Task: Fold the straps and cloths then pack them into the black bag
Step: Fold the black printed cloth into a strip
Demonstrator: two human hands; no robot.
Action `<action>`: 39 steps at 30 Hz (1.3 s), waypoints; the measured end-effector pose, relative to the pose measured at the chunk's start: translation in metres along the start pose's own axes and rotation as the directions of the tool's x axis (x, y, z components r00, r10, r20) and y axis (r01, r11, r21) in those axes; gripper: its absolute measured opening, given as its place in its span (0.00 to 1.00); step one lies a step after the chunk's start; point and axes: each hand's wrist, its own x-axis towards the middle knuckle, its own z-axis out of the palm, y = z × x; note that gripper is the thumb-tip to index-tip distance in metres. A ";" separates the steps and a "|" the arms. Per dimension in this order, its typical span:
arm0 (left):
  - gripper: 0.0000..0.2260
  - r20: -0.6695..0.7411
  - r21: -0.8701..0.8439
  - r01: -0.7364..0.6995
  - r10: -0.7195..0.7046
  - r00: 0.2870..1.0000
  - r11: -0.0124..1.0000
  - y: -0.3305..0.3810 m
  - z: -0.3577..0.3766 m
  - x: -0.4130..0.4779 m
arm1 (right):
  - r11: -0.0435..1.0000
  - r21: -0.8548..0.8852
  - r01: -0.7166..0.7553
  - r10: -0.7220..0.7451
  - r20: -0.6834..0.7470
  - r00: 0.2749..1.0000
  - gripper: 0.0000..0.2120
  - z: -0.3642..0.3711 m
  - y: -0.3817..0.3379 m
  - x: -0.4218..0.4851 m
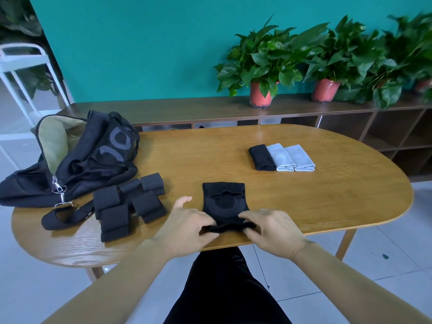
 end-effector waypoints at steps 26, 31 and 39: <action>0.17 -0.224 0.011 0.379 -0.368 0.903 0.925 0.020 0.013 0.034 | 0.926 -0.100 -0.365 0.300 -0.392 0.870 0.13 0.036 -0.010 0.031; 0.23 0.027 0.099 0.136 -0.140 0.990 0.986 0.022 0.023 0.021 | 0.977 -0.200 -0.078 0.027 -0.244 0.969 0.17 0.047 -0.008 0.014; 0.34 0.240 0.156 0.083 -0.120 0.963 0.984 0.011 0.023 0.016 | 0.968 -0.250 0.011 0.009 0.079 0.997 0.31 0.042 -0.001 0.004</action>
